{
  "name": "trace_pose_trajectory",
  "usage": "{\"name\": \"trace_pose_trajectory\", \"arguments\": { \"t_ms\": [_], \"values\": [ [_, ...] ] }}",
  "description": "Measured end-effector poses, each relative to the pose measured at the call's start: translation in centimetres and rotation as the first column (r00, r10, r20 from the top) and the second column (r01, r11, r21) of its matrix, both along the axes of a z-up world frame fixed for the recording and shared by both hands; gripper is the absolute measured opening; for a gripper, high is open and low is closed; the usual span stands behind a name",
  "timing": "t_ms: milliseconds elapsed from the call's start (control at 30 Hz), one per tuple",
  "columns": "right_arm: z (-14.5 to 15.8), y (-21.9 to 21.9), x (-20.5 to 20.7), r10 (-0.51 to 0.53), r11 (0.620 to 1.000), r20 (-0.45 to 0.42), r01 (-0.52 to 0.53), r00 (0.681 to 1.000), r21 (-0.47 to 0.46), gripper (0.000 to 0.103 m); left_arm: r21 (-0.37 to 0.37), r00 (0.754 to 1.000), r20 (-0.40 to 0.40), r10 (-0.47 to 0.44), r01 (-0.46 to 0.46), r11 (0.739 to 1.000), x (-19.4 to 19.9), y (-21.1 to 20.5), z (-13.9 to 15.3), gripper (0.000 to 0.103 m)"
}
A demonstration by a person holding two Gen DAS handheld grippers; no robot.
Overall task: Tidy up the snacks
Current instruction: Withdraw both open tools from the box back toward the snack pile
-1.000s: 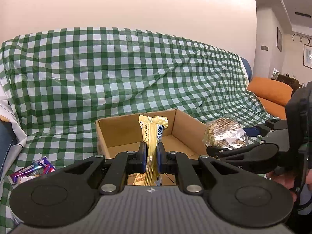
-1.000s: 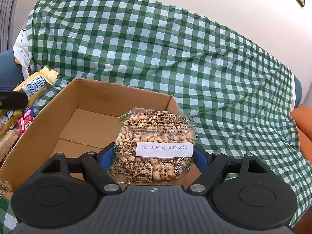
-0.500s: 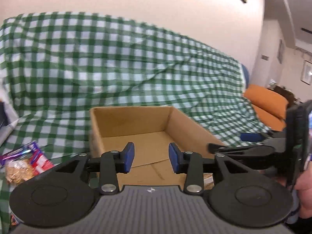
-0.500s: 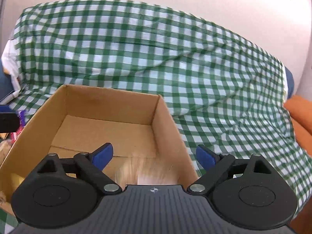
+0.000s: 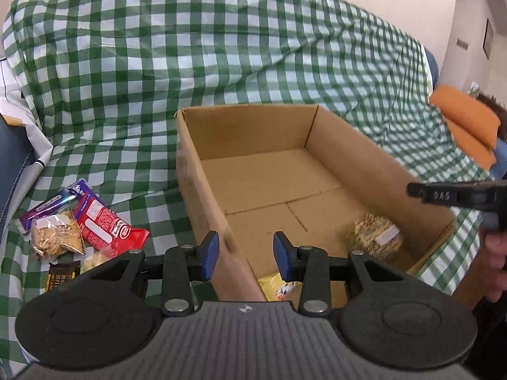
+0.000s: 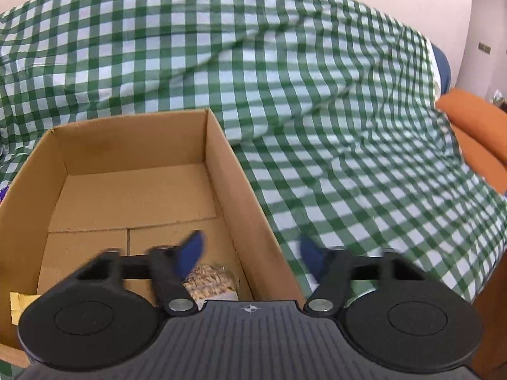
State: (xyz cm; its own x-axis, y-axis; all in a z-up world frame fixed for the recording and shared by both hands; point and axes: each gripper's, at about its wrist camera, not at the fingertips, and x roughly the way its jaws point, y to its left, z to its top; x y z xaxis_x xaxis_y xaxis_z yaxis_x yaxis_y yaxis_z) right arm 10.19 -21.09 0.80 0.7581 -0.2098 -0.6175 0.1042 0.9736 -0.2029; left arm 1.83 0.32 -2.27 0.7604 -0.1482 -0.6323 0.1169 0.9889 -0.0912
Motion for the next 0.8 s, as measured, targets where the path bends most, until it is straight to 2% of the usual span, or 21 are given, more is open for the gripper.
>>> {"name": "trace_pose_trajectory", "arguments": {
  "t_ms": [100,233,300,367,433,700,800],
  "values": [
    [-0.1,-0.8,0.0,-0.022,1.000,-0.009,0.022,1.000,-0.002,0.031,-0.006,0.999,-0.018,-0.028,0.028,1.000,0.0,-0.3,-0.4,0.038],
    [-0.2,-2.1,0.0,-0.072,0.997,-0.018,0.072,0.997,0.009,0.023,0.015,0.999,-0.010,-0.045,0.045,0.999,-0.3,-0.7,-0.5,0.038],
    [-0.1,-2.5,-0.1,-0.064,0.998,-0.023,0.065,0.998,0.025,0.020,0.014,0.999,-0.008,-0.051,0.051,0.999,-0.5,-0.6,-0.5,0.038],
    [-0.2,-2.3,-0.3,-0.045,0.999,-0.027,0.045,0.999,0.013,0.013,0.001,0.998,-0.008,-0.060,0.060,0.998,-0.5,-0.5,-0.5,0.038],
    [-0.2,-2.1,-0.4,-0.040,0.999,-0.022,0.040,0.999,-0.014,0.012,-0.005,0.997,-0.009,-0.073,0.073,0.997,-0.6,-0.5,-0.4,0.038],
    [0.1,-2.4,-1.2,-0.059,0.998,-0.020,0.058,0.998,-0.023,0.011,-0.007,0.992,-0.002,-0.126,0.126,0.992,-1.1,-0.7,-0.5,0.039],
    [0.0,-2.4,-1.5,-0.066,0.997,-0.019,0.065,0.998,-0.047,0.011,0.013,0.989,0.001,-0.145,0.145,0.989,-1.3,-1.2,-0.6,0.042]
  ]
}}
